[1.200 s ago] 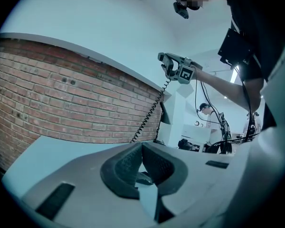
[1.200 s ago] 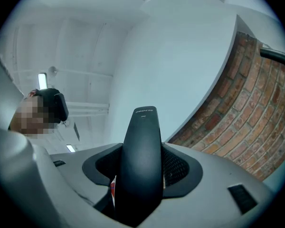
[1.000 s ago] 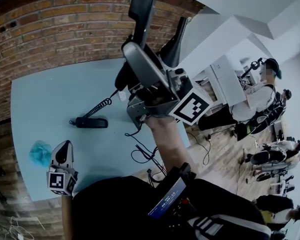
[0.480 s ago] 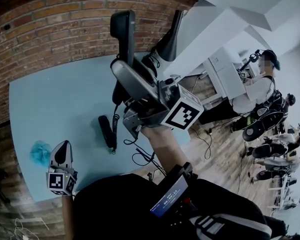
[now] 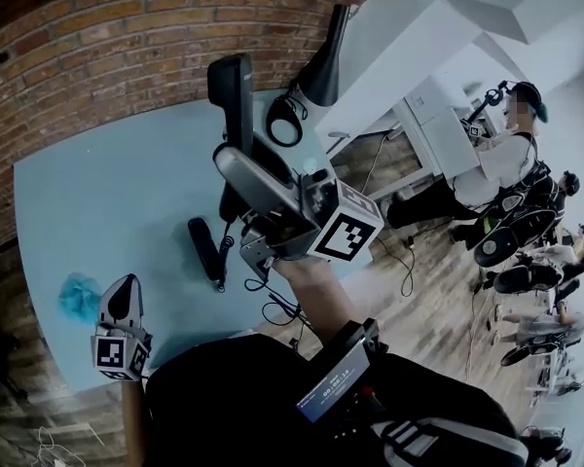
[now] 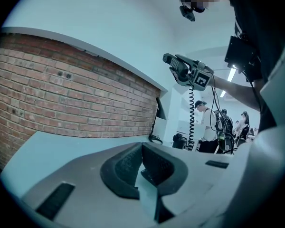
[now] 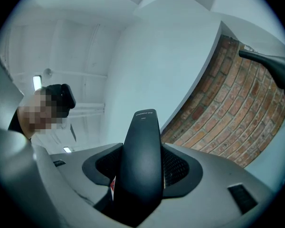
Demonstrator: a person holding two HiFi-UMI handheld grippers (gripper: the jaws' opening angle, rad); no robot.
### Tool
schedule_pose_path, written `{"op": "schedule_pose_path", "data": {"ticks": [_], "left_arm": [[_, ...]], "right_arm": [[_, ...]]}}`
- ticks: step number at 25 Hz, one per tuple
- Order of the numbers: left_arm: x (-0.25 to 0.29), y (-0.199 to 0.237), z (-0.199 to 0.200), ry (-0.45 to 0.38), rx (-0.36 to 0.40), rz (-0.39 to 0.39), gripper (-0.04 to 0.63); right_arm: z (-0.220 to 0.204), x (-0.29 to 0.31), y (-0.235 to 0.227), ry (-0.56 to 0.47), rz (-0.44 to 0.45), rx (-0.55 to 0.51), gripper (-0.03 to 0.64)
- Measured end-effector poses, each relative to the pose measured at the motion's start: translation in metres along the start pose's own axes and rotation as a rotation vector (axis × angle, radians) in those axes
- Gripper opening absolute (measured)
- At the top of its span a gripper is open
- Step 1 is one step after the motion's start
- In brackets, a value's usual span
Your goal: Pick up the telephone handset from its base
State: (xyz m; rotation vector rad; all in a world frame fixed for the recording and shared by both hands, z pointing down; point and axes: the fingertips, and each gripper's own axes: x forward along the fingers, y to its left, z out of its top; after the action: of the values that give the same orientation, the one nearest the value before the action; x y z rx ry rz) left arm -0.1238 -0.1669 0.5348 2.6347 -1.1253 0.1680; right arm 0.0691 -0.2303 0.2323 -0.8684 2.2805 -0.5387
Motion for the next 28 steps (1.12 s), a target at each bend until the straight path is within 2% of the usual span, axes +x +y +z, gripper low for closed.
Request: {"op": "schedule_pose_path", "data": {"ticks": [14,23,28], "left_arm": [[0.019,-0.023,-0.01,0.044,0.009,-0.073,-0.002],[0.029,-0.03,-0.007,0.05,0.018,-0.101,-0.002],[0.037,-0.034,-0.002,0.05,0.021,-0.115,-0.002]], "right_arm": [[-0.035,-0.036,-0.031,0.02,-0.044,0.055,0.252],[-0.064,-0.053,-0.055,0.04,-0.115,0.132,0.252],[-0.075,-0.063,-0.063,0.072,-0.15,0.136,0.252]]}}
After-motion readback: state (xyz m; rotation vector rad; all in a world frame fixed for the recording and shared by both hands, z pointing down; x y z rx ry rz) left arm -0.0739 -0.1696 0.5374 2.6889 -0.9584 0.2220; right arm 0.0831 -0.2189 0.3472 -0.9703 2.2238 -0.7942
